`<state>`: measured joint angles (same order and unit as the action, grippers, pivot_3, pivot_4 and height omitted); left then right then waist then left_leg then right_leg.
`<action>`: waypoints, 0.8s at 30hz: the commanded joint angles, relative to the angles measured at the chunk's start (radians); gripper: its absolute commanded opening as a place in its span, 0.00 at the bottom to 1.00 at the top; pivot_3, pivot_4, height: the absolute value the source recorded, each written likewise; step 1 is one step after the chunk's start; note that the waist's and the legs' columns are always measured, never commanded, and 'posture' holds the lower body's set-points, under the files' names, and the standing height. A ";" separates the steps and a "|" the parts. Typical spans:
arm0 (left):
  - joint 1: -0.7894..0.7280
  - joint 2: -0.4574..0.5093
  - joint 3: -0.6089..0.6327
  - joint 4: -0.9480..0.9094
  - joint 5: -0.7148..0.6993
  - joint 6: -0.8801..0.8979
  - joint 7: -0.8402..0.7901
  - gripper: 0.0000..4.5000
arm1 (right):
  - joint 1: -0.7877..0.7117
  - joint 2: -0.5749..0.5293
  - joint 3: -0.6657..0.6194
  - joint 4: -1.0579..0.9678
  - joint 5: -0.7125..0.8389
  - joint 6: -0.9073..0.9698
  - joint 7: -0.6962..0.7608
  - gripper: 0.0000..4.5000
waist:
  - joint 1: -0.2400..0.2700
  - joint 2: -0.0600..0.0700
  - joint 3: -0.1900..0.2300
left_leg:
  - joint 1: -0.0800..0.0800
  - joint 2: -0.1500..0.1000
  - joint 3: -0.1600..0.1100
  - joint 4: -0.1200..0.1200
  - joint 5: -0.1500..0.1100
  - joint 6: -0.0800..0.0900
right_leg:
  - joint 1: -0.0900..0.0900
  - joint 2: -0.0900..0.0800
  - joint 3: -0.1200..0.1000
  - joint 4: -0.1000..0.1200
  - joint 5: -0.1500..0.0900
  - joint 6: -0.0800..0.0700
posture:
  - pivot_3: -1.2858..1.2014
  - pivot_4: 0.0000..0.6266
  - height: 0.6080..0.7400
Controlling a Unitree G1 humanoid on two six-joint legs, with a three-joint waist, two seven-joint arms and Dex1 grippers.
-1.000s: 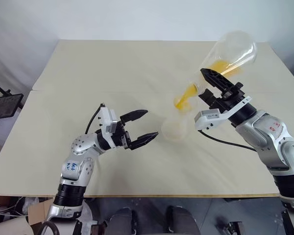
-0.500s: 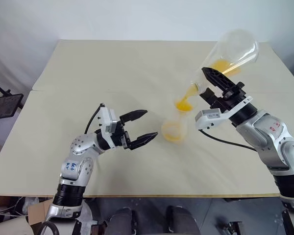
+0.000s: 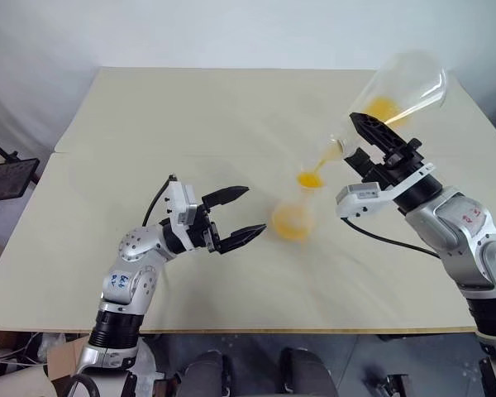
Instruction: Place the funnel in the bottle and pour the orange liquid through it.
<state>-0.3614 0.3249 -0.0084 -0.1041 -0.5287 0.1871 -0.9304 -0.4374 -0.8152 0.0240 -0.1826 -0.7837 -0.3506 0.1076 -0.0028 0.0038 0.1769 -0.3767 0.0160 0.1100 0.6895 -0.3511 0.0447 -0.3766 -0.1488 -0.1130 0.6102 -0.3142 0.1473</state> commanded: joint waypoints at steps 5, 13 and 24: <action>-0.004 -0.003 0.006 -0.027 -0.008 -0.012 0.002 1.00 | 0.000 -0.025 -0.048 -0.029 -0.001 -0.013 -0.024 0.54 | 0.000 0.000 0.000 | 0.000 0.000 0.000 0.000 0.000 0.000 | 0.000 0.000 0.000 0.000 0.000 0.000 | 0.52 0.24 1.00; 0.004 -0.005 0.006 -0.034 -0.006 -0.015 0.011 1.00 | -0.002 -0.021 -0.048 -0.019 -0.005 -0.022 -0.026 0.54 | 0.000 0.000 0.000 | 0.000 0.000 0.000 0.000 0.000 0.000 | 0.000 0.000 0.000 0.000 0.000 0.000 | 0.52 0.24 1.00; 0.000 -0.010 0.013 -0.031 -0.004 -0.025 0.021 1.00 | -0.009 -0.025 -0.042 -0.006 -0.008 -0.038 -0.037 0.54 | 0.000 0.000 0.000 | 0.000 0.000 0.000 0.000 0.000 0.000 | 0.000 0.000 0.000 0.000 0.000 0.000 | 0.52 0.24 1.00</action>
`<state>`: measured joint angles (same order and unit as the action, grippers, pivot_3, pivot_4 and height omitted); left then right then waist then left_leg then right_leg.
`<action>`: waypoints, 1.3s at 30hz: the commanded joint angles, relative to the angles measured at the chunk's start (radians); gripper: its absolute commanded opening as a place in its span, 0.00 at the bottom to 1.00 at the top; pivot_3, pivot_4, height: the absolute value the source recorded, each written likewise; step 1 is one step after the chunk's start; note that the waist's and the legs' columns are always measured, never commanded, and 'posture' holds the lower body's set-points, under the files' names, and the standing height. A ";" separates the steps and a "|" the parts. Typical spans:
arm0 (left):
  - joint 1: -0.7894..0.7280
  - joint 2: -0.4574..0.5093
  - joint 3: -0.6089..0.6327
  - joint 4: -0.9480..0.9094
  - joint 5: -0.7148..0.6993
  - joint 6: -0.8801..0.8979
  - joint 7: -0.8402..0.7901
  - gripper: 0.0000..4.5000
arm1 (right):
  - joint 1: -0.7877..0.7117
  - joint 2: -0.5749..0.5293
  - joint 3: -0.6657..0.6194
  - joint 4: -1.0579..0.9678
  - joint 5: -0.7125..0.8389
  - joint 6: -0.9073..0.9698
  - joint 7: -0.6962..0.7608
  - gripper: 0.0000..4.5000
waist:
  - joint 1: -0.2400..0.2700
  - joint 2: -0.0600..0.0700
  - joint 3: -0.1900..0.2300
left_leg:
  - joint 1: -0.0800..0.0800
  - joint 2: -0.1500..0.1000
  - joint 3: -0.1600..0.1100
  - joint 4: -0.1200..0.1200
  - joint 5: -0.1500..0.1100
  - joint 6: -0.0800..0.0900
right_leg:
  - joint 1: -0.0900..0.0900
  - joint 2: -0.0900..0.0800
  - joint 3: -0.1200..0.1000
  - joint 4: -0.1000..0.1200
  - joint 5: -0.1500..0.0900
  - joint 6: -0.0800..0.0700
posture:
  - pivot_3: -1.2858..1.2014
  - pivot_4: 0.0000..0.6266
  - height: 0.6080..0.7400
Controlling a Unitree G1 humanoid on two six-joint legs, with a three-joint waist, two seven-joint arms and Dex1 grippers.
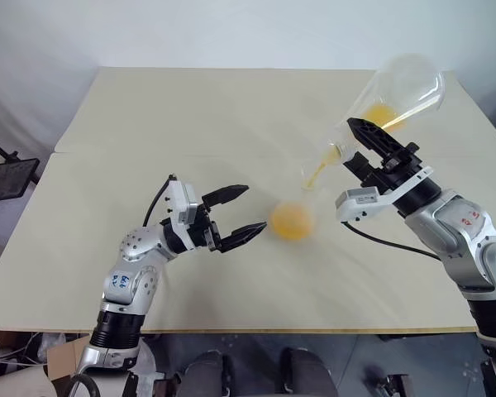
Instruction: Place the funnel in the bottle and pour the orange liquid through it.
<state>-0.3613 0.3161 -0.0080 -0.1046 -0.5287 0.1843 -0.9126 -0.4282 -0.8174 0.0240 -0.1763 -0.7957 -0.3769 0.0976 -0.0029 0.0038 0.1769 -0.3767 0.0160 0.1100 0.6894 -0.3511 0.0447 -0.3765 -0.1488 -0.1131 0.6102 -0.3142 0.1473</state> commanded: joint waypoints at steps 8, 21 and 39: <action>0.005 0.004 0.012 -0.030 -0.003 -0.028 0.003 1.00 | -0.029 -0.023 -0.042 0.003 -0.004 -0.026 -0.039 0.54 | 0.000 0.000 0.000 | 0.000 0.000 0.000 0.000 0.000 0.000 | 0.000 0.000 0.000 0.000 0.000 0.000 | 0.52 0.24 1.00; 0.015 -0.005 0.005 -0.040 -0.002 -0.028 0.015 1.00 | -0.032 -0.031 -0.039 0.007 -0.019 -0.040 -0.060 0.54 | 0.000 0.000 0.000 | 0.000 0.000 0.000 0.000 0.000 0.000 | 0.000 0.000 0.000 0.000 0.000 0.000 | 0.52 0.24 1.00; 0.028 -0.007 0.002 -0.059 -0.005 -0.027 0.030 1.00 | -0.032 -0.032 -0.027 0.030 -0.047 -0.074 -0.107 0.54 | 0.000 0.000 0.000 | 0.000 0.000 0.000 0.000 0.000 0.000 | 0.000 0.000 0.000 0.000 0.000 0.000 | 0.52 0.24 1.00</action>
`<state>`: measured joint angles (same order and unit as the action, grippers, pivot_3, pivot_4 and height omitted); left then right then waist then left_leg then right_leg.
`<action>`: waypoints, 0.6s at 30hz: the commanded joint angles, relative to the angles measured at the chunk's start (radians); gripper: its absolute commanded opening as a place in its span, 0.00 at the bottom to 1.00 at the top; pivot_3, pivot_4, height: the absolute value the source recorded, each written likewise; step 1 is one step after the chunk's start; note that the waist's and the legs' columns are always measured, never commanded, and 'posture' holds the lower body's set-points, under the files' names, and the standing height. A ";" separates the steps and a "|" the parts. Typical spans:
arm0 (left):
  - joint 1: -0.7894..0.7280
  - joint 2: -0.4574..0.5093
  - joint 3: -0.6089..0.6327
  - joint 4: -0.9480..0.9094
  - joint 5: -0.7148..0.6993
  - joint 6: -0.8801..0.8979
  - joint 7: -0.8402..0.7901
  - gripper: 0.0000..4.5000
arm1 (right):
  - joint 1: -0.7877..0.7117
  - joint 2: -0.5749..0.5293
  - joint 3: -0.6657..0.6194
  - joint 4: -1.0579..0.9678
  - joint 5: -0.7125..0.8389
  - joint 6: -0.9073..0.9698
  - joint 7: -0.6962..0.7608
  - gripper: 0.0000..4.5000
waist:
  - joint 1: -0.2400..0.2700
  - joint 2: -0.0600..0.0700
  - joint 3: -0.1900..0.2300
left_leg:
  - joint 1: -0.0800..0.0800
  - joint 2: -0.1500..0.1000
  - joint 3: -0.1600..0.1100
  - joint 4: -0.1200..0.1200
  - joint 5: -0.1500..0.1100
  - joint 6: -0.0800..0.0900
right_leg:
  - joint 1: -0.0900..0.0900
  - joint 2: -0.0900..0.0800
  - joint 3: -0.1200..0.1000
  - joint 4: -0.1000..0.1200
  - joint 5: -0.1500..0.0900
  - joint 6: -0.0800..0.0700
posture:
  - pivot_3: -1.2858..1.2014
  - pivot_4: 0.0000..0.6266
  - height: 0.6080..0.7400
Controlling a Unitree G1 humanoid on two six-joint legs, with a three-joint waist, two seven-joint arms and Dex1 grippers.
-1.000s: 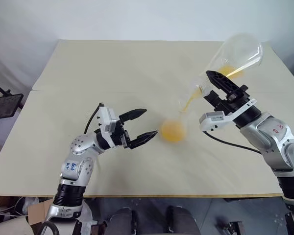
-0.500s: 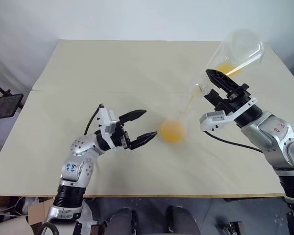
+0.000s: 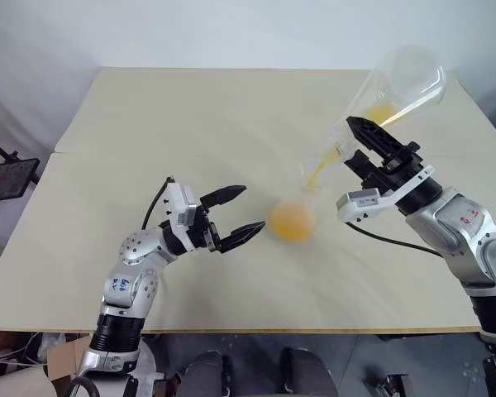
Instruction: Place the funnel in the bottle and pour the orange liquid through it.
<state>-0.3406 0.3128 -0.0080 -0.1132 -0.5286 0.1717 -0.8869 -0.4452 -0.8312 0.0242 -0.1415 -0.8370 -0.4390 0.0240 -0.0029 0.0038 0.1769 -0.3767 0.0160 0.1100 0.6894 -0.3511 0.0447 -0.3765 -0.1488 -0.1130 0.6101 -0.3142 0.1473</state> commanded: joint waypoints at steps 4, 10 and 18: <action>0.011 -0.003 0.001 -0.052 -0.004 -0.016 0.005 1.00 | -0.017 -0.015 -0.027 -0.002 -0.010 -0.013 -0.037 0.54 | 0.000 0.000 0.000 | 0.000 0.000 0.000 0.000 0.000 0.000 | 0.000 0.000 0.000 0.000 0.000 0.000 | 0.52 0.24 1.00; 0.014 -0.005 0.000 -0.054 -0.003 -0.016 0.011 1.00 | -0.020 -0.015 -0.028 -0.001 -0.015 -0.014 -0.039 0.54 | 0.000 0.000 0.000 | 0.000 0.000 0.000 0.000 0.000 0.000 | 0.000 0.000 0.000 0.000 0.000 0.000 | 0.52 0.24 1.00; 0.014 -0.010 -0.001 -0.054 -0.001 -0.017 0.019 1.00 | -0.029 -0.013 -0.030 -0.001 -0.018 -0.015 -0.046 0.54 | 0.000 0.000 0.000 | 0.000 0.000 0.000 0.000 0.000 0.000 | 0.000 0.000 0.000 0.000 0.000 0.000 | 0.52 0.24 1.00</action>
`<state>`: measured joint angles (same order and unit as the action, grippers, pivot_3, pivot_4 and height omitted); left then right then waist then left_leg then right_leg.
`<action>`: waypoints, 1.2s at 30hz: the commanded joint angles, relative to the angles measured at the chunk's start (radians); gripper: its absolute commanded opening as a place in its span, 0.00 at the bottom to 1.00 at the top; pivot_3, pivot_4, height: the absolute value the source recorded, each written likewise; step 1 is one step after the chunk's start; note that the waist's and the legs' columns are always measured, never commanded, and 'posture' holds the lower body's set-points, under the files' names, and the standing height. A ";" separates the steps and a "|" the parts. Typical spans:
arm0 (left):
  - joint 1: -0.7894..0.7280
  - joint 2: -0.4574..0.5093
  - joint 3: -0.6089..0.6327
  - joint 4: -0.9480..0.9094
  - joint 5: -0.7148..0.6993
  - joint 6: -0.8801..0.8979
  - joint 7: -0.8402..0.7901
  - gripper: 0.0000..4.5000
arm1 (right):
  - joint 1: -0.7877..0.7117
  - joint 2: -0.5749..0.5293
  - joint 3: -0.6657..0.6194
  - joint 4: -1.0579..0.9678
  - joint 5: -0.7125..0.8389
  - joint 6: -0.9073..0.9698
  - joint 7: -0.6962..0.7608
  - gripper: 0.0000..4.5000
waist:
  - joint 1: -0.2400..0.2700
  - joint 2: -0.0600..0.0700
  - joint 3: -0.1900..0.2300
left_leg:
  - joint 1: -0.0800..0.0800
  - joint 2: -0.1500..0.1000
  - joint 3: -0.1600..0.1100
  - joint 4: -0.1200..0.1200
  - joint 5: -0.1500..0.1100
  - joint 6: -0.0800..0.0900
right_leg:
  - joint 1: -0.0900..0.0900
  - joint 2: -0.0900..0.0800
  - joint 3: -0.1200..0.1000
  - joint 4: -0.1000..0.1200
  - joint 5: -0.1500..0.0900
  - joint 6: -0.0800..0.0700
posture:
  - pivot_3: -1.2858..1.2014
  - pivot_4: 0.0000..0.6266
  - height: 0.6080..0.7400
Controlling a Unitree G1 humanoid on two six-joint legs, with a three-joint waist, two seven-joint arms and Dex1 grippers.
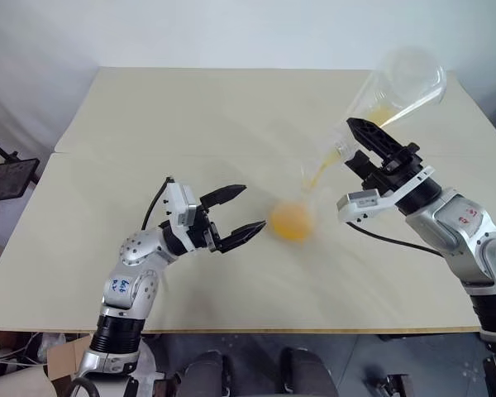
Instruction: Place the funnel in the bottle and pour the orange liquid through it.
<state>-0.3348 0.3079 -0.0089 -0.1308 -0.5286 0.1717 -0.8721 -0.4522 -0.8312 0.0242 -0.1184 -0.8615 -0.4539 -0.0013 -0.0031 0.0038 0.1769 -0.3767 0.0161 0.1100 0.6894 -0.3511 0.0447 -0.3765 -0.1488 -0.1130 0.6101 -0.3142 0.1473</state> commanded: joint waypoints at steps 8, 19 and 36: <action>0.009 -0.010 0.000 -0.036 0.002 -0.021 0.011 1.00 | -0.033 -0.014 -0.027 -0.018 0.008 -0.009 -0.023 0.54 | 0.000 0.000 0.000 | 0.000 0.000 0.000 0.000 0.000 0.000 | 0.000 0.000 0.000 0.000 0.000 0.000 | 0.52 0.24 1.00; 0.014 -0.013 0.002 -0.041 0.004 -0.024 0.012 1.00 | -0.038 -0.010 -0.019 -0.012 0.004 -0.013 -0.026 0.54 | 0.000 0.000 0.000 | 0.000 0.000 0.000 0.000 0.000 0.000 | 0.000 0.000 0.000 0.000 0.000 0.000 | 0.52 0.24 1.00; 0.009 -0.016 0.003 -0.036 0.007 -0.028 0.013 1.00 | -0.037 0.004 -0.014 -0.017 0.026 -0.025 -0.018 0.54 | 0.000 0.000 0.000 | 0.000 0.000 0.000 0.000 0.000 0.000 | 0.000 0.000 0.000 0.000 0.000 0.000 | 0.52 0.24 1.00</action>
<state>-0.3253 0.2945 -0.0094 -0.1391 -0.5236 0.1657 -0.8623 -0.4866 -0.8310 0.0285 -0.1116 -0.8785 -0.4740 -0.0140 -0.0030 0.0038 0.1769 -0.3767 0.0161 0.1099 0.6895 -0.3510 0.0446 -0.3764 -0.1489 -0.1130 0.6100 -0.3142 0.1473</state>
